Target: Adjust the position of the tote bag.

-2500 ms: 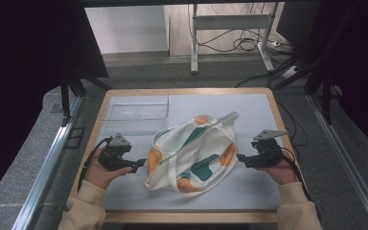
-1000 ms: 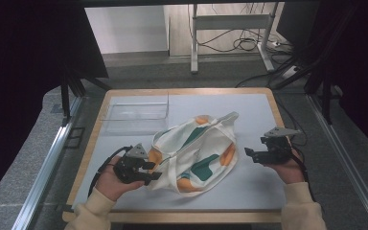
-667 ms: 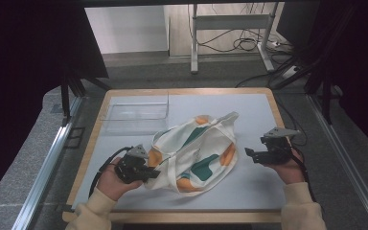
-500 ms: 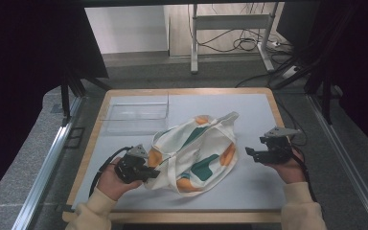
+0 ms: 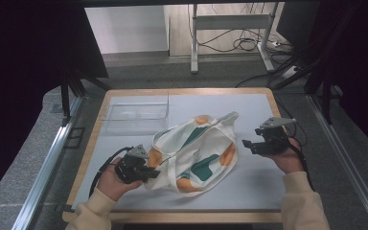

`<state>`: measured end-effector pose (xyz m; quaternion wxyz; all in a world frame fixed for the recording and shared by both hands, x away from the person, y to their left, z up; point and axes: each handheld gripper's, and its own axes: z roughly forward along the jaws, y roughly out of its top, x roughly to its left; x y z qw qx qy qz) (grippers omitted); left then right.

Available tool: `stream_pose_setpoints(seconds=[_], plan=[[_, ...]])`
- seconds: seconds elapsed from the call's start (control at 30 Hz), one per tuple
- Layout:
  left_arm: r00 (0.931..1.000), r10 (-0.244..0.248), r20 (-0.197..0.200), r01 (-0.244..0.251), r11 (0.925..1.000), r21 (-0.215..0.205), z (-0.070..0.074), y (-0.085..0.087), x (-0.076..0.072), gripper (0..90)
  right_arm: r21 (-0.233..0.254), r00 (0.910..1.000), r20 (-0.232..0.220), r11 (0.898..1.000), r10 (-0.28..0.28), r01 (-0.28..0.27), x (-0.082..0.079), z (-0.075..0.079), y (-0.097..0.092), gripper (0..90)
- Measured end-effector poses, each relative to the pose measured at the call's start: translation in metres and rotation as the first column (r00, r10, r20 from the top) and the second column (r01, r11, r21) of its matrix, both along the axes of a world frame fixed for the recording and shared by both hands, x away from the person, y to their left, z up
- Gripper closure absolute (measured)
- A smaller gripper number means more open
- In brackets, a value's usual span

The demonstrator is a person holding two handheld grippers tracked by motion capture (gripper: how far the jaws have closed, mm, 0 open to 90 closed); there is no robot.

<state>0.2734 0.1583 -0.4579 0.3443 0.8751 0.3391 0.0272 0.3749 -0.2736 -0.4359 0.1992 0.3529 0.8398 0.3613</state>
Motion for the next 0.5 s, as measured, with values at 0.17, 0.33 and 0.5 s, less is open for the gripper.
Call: stream_pose_setpoints(seconds=[0.17,0.33,0.5], plan=[[1.0000,0.000,-0.004,0.000,1.0000,-0.002,0.000,0.001,0.001,84.7,-0.017,0.9989,-0.045,1.000,0.014,-0.015,0.027,0.002,0.002,33.0],[1.0000,0.005,0.003,-0.005,1.0000,-0.003,0.000,0.001,0.000,84.7,-0.035,0.9983,-0.049,0.999,0.032,-0.034,0.044,0.005,0.003,33.3],[1.0000,0.005,0.000,-0.005,1.0000,-0.004,-0.001,0.001,0.001,84.8,-0.056,0.9969,-0.048,0.996,0.063,-0.066,0.060,0.013,0.007,32.8]])
